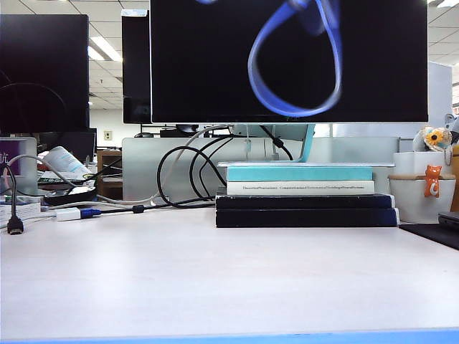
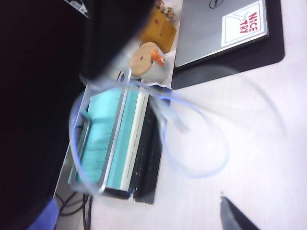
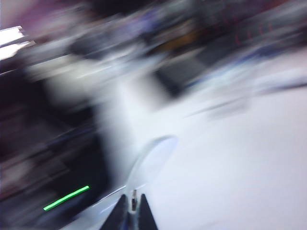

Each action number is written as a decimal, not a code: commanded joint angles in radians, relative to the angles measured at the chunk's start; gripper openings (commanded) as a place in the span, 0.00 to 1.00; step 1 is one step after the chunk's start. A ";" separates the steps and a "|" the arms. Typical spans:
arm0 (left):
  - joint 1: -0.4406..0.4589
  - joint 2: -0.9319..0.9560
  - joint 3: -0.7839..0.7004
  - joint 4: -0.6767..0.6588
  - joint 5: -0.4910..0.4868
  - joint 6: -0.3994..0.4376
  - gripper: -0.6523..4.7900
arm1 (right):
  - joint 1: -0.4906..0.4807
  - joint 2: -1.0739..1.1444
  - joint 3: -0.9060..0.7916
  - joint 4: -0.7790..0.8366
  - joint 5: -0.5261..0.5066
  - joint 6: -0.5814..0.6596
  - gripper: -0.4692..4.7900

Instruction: Unfold the white charging cable into a straight cable.

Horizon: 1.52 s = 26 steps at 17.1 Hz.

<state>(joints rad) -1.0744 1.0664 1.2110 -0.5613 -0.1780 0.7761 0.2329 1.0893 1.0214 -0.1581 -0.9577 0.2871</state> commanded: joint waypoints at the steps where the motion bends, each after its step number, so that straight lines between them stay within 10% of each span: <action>1: -0.001 -0.003 0.003 -0.010 -0.004 -0.025 1.00 | 0.013 -0.002 0.004 0.014 -0.207 0.039 0.08; 2: -0.001 -0.003 0.003 -0.010 -0.002 -0.032 1.00 | 0.013 0.001 0.003 0.001 -0.235 0.026 0.08; 4: -0.001 -0.007 0.003 -0.006 -0.006 -0.032 1.00 | 0.018 -0.037 0.002 -0.085 0.343 -0.069 0.08; 6: -0.001 -0.010 0.003 -0.010 -0.005 -0.037 1.00 | 0.024 -0.027 0.004 -0.084 -0.073 -0.071 0.08; 9: -0.001 -0.008 0.003 -0.005 -0.005 -0.045 1.00 | 0.026 -0.041 0.003 -0.134 0.310 -0.071 0.08; 11: -0.001 -0.013 0.003 -0.021 -0.001 -0.060 1.00 | 0.035 -0.027 0.003 -0.119 0.033 -0.078 0.08; 12: -0.001 -0.014 0.003 -0.021 -0.002 -0.064 1.00 | 0.042 -0.036 0.003 -0.135 0.246 -0.079 0.08; 14: -0.001 -0.026 0.003 -0.045 -0.003 -0.081 1.00 | 0.037 -0.041 0.004 -0.074 0.281 -0.083 0.08; 18: 0.002 -0.027 0.002 -0.063 -0.008 -0.104 1.00 | 0.006 -0.102 0.004 -0.214 0.720 -0.231 0.08; 22: 0.022 -0.027 0.002 -0.054 -0.089 -0.100 1.00 | 0.001 -0.144 0.004 -0.338 0.942 -0.300 0.08; 23: 0.027 -0.027 0.002 -0.052 -0.110 -0.101 1.00 | 0.001 -0.146 0.004 -0.333 0.927 -0.303 0.08; 26: 0.027 -0.043 0.002 -0.059 -0.234 -0.121 1.00 | 0.035 -0.124 0.003 -0.108 0.440 -0.148 0.08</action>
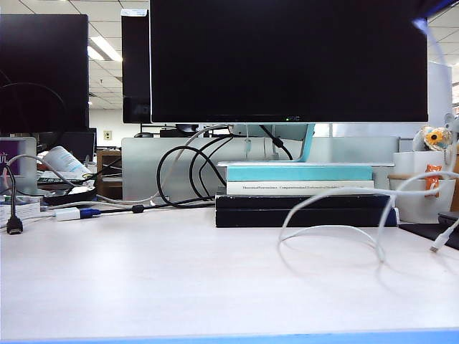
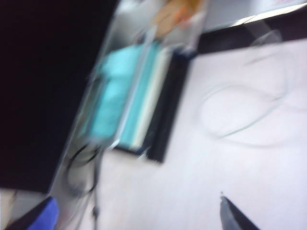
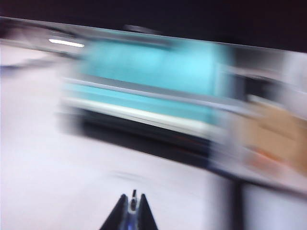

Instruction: Unfold the white charging cable into a straight cable.

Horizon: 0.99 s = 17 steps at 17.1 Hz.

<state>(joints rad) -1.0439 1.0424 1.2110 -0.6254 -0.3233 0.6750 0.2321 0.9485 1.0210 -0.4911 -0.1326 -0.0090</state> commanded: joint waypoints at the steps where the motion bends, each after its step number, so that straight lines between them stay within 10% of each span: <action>1: -0.003 -0.034 0.002 -0.006 -0.084 -0.029 1.00 | 0.069 0.049 0.004 0.438 -0.669 0.269 0.08; 6: -0.003 -0.092 0.002 -0.042 -0.082 -0.059 1.00 | 0.085 0.089 0.005 0.819 -0.810 0.540 0.08; 7: -0.003 -0.119 0.002 -0.052 -0.081 -0.067 1.00 | 0.008 0.089 0.004 0.841 -0.978 0.553 0.08; 12: 0.000 -0.134 0.002 -0.094 -0.043 -0.116 1.00 | -0.146 0.101 0.004 0.247 -0.555 0.185 0.08; 15: 0.000 -0.133 0.002 -0.074 0.019 -0.119 1.00 | -0.129 0.107 0.003 0.278 -0.617 0.191 0.08; 17: 0.000 -0.133 0.002 -0.068 -0.016 -0.118 1.00 | -0.024 0.117 0.003 0.540 -0.664 0.420 0.08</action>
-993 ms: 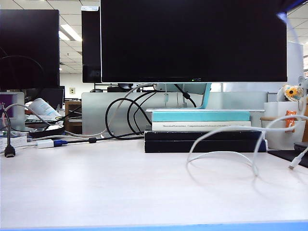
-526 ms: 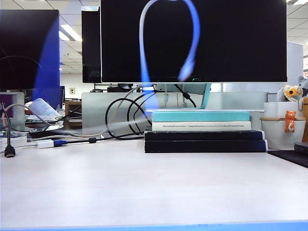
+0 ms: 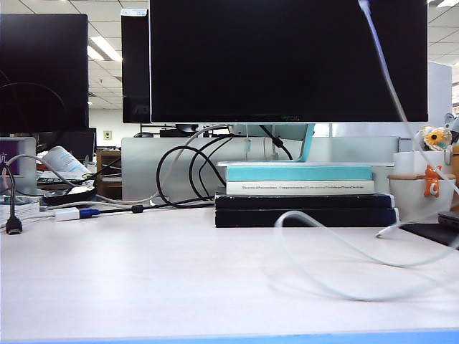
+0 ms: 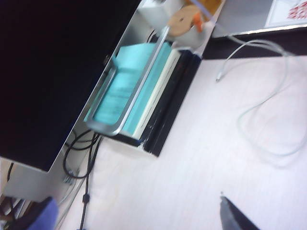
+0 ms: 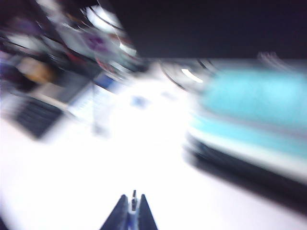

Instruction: Unfold the white charging cable into a straight cable.

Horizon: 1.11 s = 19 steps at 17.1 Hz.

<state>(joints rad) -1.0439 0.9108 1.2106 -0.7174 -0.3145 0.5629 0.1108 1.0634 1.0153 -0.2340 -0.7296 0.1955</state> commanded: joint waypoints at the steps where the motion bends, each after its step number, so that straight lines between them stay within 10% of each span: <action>1: 0.000 -0.002 0.002 0.024 -0.050 -0.006 1.00 | 0.129 0.013 0.010 0.455 -0.107 0.330 0.08; 3: 0.000 -0.007 0.002 0.012 -0.052 -0.006 1.00 | 0.211 0.050 0.018 0.830 -0.215 0.576 0.08; 7: 0.000 -0.011 -0.009 -0.023 -0.052 -0.022 1.00 | 0.182 0.052 0.023 0.896 -0.304 0.616 0.08; 12: 0.000 -0.014 -0.035 -0.032 -0.049 -0.026 1.00 | 0.040 0.064 0.022 0.037 0.211 0.007 0.08; 19: 0.001 -0.005 -0.037 -0.020 0.029 -0.041 1.00 | 0.025 0.144 0.020 -0.298 0.570 -0.199 0.08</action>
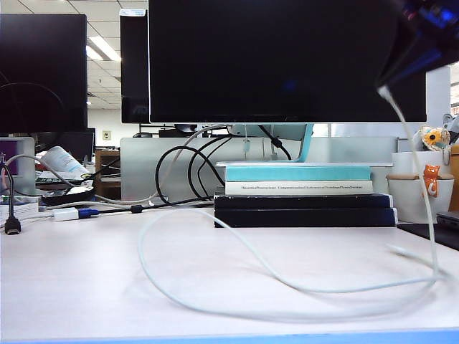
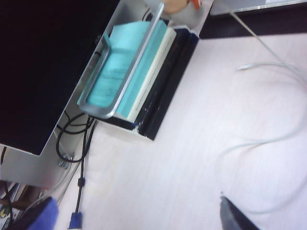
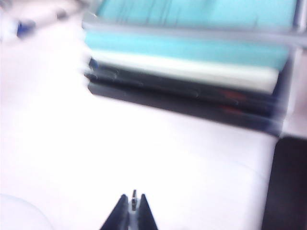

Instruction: Unfold the white charging cable into a straight cable.

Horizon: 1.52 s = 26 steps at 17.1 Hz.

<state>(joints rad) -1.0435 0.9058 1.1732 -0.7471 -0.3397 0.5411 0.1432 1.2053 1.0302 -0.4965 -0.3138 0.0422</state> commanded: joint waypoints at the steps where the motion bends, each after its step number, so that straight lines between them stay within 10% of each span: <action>1: 0.000 0.000 0.001 0.005 0.056 -0.024 1.00 | -0.007 0.002 0.005 -0.047 0.212 -0.047 0.08; 3: 0.000 0.000 -0.002 -0.002 0.074 -0.026 1.00 | -0.011 0.003 0.006 -0.037 0.341 -0.047 0.11; 4: 0.000 0.000 -0.013 0.000 0.118 -0.029 1.00 | -0.019 0.001 0.006 -0.029 0.405 -0.047 0.36; 5: 0.000 0.000 -0.038 0.009 0.140 -0.058 1.00 | -0.019 -0.004 0.007 -0.022 0.412 -0.045 0.92; 6: 0.000 0.003 -0.058 0.017 0.142 -0.064 1.00 | -0.019 -0.005 0.008 -0.014 0.400 -0.042 1.00; 9: 0.002 0.032 -0.149 0.079 0.177 -0.064 1.00 | -0.019 -0.034 0.008 0.035 0.206 -0.027 1.00; 12: 0.053 0.119 -0.257 0.191 0.303 0.061 0.76 | -0.019 -0.113 0.008 0.103 -0.027 0.048 1.00; 17: 0.150 0.458 -0.251 0.523 0.689 0.144 0.73 | -0.021 -0.228 0.008 -0.032 -0.018 0.025 1.00; 26: 0.031 0.701 -0.210 0.587 0.651 0.335 0.74 | -0.019 -0.226 0.005 -0.092 -0.030 0.025 1.00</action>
<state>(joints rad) -1.0142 1.5944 0.9451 -0.1894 0.3107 0.8719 0.1223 0.9813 1.0317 -0.5938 -0.3386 0.0700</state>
